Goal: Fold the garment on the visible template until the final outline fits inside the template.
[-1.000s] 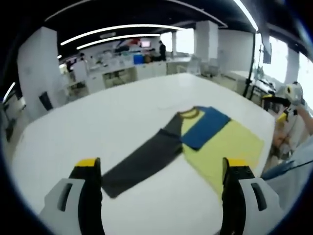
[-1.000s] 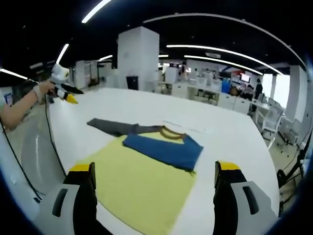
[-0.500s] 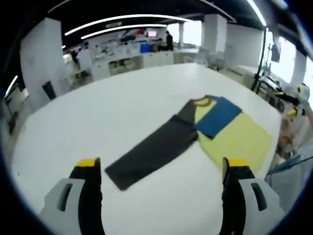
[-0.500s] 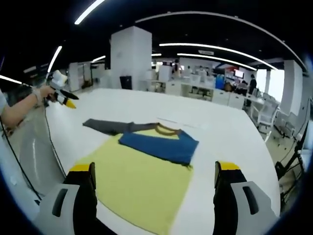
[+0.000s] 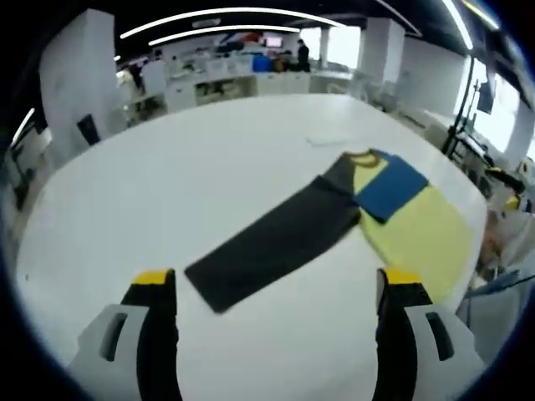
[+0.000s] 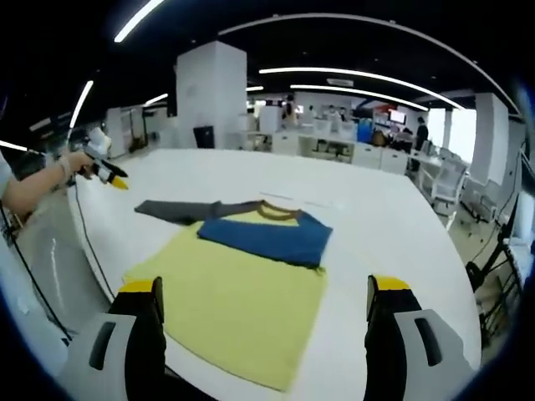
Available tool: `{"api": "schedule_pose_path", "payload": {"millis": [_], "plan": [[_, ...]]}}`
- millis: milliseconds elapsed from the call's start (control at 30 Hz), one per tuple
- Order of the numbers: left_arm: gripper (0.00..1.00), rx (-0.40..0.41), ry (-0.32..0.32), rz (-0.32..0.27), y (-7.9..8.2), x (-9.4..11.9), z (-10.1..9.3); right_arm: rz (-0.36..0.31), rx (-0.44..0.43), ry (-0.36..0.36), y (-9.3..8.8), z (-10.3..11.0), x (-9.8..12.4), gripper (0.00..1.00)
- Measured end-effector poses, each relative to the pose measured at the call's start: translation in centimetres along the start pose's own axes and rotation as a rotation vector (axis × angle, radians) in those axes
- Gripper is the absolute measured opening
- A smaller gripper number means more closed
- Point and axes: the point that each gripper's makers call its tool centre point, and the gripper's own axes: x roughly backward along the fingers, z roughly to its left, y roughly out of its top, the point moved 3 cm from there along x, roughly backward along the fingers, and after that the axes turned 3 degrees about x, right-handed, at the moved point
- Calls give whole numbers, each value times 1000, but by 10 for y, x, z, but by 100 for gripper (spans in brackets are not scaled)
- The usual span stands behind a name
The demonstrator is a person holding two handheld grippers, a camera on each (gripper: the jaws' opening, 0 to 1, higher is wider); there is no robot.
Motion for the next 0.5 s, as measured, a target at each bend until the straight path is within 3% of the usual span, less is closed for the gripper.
{"api": "schedule_pose_path", "payload": {"millis": [267,400,500], "plan": [[92,54,-9,22,-13,-12,10,15,3,-1,-1,4,-1,100],[92,73,19,26,-17,-18,22,24,3,-2,-3,6,-1,100],[86,110,18,31,-20,-23,29,32,-4,-10,-5,4,0,100]]}}
